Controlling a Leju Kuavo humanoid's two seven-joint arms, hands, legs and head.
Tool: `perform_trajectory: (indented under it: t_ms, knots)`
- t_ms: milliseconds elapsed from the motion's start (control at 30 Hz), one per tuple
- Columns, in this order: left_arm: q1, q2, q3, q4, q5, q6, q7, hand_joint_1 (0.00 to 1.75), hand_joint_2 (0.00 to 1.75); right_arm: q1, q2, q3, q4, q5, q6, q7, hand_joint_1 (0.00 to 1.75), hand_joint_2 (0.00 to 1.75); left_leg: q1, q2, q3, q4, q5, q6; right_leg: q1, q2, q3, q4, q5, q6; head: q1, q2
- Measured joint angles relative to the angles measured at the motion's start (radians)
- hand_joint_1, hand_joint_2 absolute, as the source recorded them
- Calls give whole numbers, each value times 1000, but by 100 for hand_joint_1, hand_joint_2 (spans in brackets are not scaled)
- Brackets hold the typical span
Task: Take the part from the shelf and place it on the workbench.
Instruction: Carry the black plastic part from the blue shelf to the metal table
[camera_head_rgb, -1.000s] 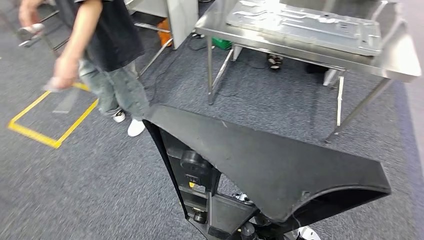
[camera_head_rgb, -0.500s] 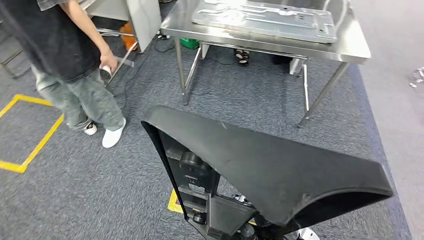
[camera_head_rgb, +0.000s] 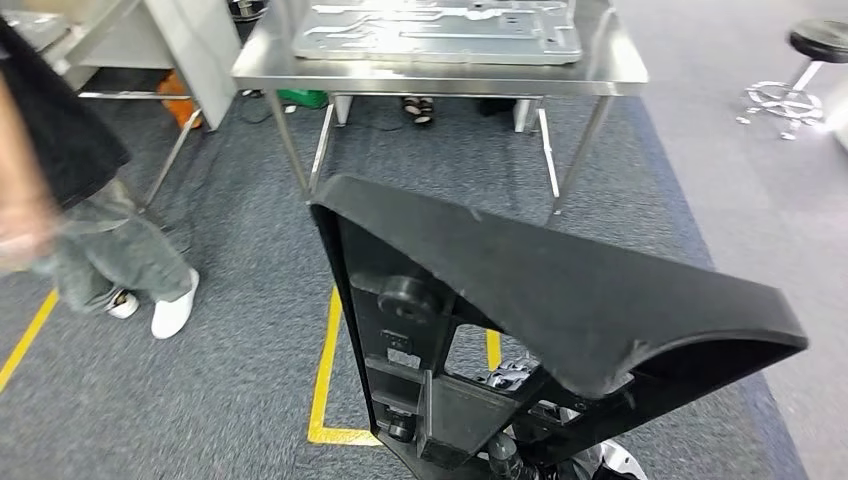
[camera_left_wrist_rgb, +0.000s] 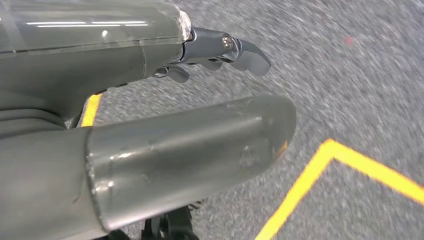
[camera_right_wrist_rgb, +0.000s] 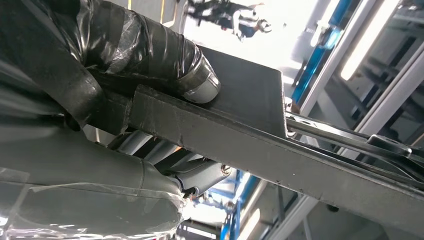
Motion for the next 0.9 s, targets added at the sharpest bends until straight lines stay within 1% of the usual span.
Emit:
perform_trajectory:
  t_ms: [33, 67, 100, 133, 167, 200, 233, 267, 300, 333, 367, 400, 433, 467, 500, 533, 567, 600, 633, 700, 733, 767, 800, 833, 867, 900]
  knots:
    - [0, 0, 1, 0, 0, 0, -1, 0, 0, -3, 0, -1, 1, -1, 2, 0, 175, 175, 1, -23, 24, -64, 26, 4, 0, 12, -1, 3, -1, 3, 0, 0]
    - [0, -1, 2, 0, 0, 0, -2, 0, 0, -5, 0, -2, 1, -2, 5, 1, 175, 175, 0, -40, 39, -104, 38, 8, -1, 23, -3, 4, -2, 9, 0, 0]
    - [0, -1, 3, 0, -1, -1, -3, 0, 0, -7, -1, -4, 2, -4, 9, 1, 175, 175, -2, -49, 45, -121, 38, 13, -3, 34, -6, 3, 0, 15, 0, 0]
    - [-2, -1, 6, 0, -1, -4, -4, 0, 0, -8, -1, -5, 2, -5, 13, 2, 175, 175, -4, -42, 48, -127, 38, 17, -4, 45, -9, 1, 2, 22, 0, 0]
    - [-4, -2, 8, 0, -2, -7, -5, 0, 0, -8, -1, -7, 2, -5, 16, 4, 175, 175, -2, -32, 51, -130, 41, 23, -6, 52, -10, -1, 4, 29, 0, 0]
    - [-6, -2, 11, 0, -2, -12, -7, 0, 0, -8, -1, -9, 2, -6, 17, 6, 175, 175, 1, -23, 54, -136, 45, 30, -5, 44, -12, 4, 0, 35, 0, 0]
    - [-7, -3, 14, 0, -2, -16, -8, 0, 0, -9, -2, -12, 2, -6, 17, 9, 175, 175, 3, -14, 57, -141, 48, 37, -3, 22, -22, 25, -14, 39, 0, 0]
    - [-7, -4, 16, 0, -3, -19, -8, 0, 0, -11, -2, -15, 3, -6, 16, 11, 175, 175, 5, -5, 59, -146, 51, 43, -2, -7, -43, 68, -40, 43, 1, 0]
    - [-5, -4, 18, 0, -4, -22, -9, 0, 0, -14, -2, -19, 3, -6, 16, 12, 175, 175, 2, 4, 59, -146, 52, 46, -3, -38, -72, 129, -73, 46, 1, 0]
    - [-2, -4, 19, 0, -5, -24, -9, 0, 0, -16, -3, -21, 4, -5, 16, 12, 175, 175, 1, 13, 59, -146, 51, 47, -5, -57, -107, 199, -106, 49, 1, 0]
    - [0, -4, 20, 0, -7, -26, -9, 0, 0, -17, -3, -22, 6, -5, 16, 13, 175, 175, 0, 20, 58, -145, 50, 47, -7, -67, -136, 255, -125, 52, 1, 0]
    - [1, -4, 20, 0, -8, -28, -9, 0, 0, -17, -4, -23, 7, -4, 16, 13, 175, 175, -1, 27, 59, -145, 49, 46, -9, -70, -149, 279, -124, 53, 1, 0]
    - [0, -4, 21, 0, -9, -29, -9, 0, 0, -17, -5, -24, 9, -3, 15, 13, 175, 175, 0, 32, 60, -144, 47, 45, -11, -72, -141, 263, -105, 54, 1, 0]
    - [-1, -5, 22, 0, -10, -30, -9, 0, 0, -18, -5, -25, 10, -3, 14, 13, 175, 175, 0, 35, 62, -143, 45, 43, -12, -74, -113, 208, -70, 53, 1, 0]
    - [-2, -5, 23, 0, -11, -32, -10, 0, 0, -18, -6, -25, 10, -2, 13, 13, 175, 175, 0, 38, 66, -143, 42, 40, -12, -77, -73, 132, -37, 50, 1, 0]
    - [-3, -5, 24, 0, -12, -33, -11, 0, 0, -19, -6, -26, 10, -2, 11, 13, 175, 175, -2, 40, 68, -141, 38, 35, -10, -80, -38, 66, -13, 47, 1, 0]
    - [-4, -5, 24, 0, -13, -35, -12, 0, 0, -20, -6, -26, 10, -1, 10, 13, 175, 175, -4, 40, 70, -141, 34, 29, -7, -82, -15, 20, -2, 42, 1, 0]
    - [-5, -5, 25, 0, -14, -37, -13, 0, 0, -20, -6, -26, 10, 1, 7, 14, 175, 175, -5, 41, 70, -140, 31, 23, -4, -82, -5, -1, -2, 37, 1, 0]
    - [-5, -5, 25, 0, -15, -38, -14, 0, 0, -20, -6, -27, 10, 2, 4, 14, 175, 175, -6, 42, 71, -141, 29, 17, -1, -81, -5, -1, -4, 32, 1, 0]
    - [-6, -5, 26, 0, -16, -38, -15, 0, 0, -20, -6, -27, 10, 4, -1, 14, 175, 175, -4, 42, 73, -138, 23, 5, -2, -78, -1, -7, -4, 19, 1, 0]
    - [-7, -5, 26, 0, -17, -38, -16, 0, 0, -20, -6, -27, 9, 4, -3, 14, 175, 175, -2, 41, 66, -118, 10, 1, -4, -77, 3, -11, -3, 12, 0, 0]
    - [-7, -5, 26, 0, -17, -38, -16, 0, 0, -20, -6, -27, 9, 5, -4, 14, 175, 175, -1, 40, 48, -78, -11, -3, -6, -78, 7, -15, -3, 6, 0, 0]
    - [-7, -5, 26, 0, -17, -38, -17, 0, 0, -20, -6, -27, 9, 5, -4, 14, 175, 175, 0, 38, 17, -16, -41, -5, -5, -78, 10, -16, -5, 1, 0, 0]
    - [-6, -5, 27, 0, -17, -38, -18, 0, 0, -20, -6, -27, 9, 5, -5, 14, 175, 175, 0, 37, -22, 57, -71, -8, -3, -78, 11, -16, -8, -4, 0, 0]
    - [-4, -5, 27, 0, -17, -38, -18, 0, 0, -20, -6, -27, 10, 5, -5, 14, 175, 175, 0, 37, -58, 120, -91, -9, -1, -77, 14, -15, -11, -7, 0, 0]
    - [-3, -5, 27, 0, -18, -38, -18, 0, 0, -20, -6, -27, 10, 6, -6, 14, 175, 175, 0, 36, -83, 156, -93, -10, 1, -75, 17, -15, -14, -9, 0, 0]
